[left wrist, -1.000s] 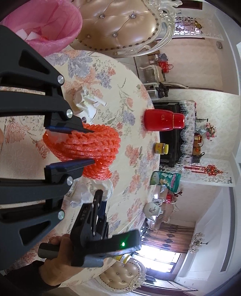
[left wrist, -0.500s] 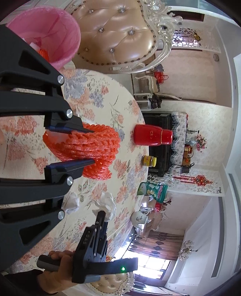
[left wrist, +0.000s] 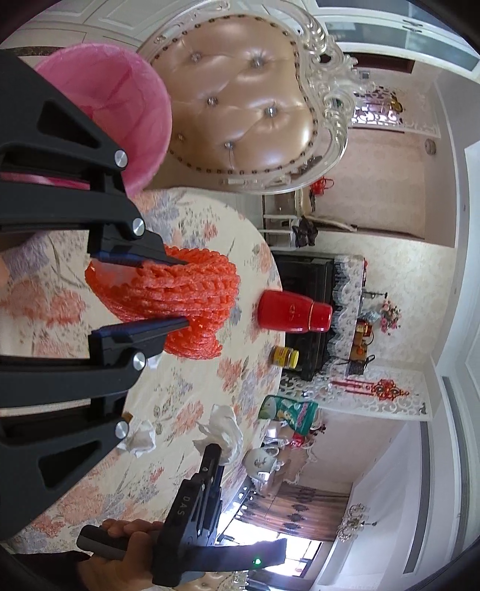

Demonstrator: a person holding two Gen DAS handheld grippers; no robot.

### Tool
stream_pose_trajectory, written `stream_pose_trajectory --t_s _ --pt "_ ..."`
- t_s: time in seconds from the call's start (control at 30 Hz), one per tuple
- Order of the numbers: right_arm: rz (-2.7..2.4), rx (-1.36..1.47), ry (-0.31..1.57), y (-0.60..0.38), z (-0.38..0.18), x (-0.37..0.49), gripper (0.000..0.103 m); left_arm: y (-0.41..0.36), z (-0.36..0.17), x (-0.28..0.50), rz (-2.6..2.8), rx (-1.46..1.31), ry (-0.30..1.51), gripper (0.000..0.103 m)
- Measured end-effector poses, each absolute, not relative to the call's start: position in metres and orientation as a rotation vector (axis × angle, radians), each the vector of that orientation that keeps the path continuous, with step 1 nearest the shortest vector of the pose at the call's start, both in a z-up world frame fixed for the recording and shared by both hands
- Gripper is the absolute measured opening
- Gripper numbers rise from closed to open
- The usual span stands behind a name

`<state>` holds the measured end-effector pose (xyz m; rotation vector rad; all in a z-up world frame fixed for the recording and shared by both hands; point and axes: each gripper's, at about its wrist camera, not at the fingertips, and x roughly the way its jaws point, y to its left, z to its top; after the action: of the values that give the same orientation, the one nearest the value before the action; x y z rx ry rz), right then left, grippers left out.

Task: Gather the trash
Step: 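Carry the orange net and white tissue over the pink bin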

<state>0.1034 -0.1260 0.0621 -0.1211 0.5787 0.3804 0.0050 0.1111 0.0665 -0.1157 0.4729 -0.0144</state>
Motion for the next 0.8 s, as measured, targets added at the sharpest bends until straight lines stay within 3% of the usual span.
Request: stream_pose_trajectory --t_s 0.8 --pt "0.582 -0.181 0.612 0.024 0.051 0.093 0.025 0.226 0.052 -0.042 0.172 -0.187 0.483 0.025"
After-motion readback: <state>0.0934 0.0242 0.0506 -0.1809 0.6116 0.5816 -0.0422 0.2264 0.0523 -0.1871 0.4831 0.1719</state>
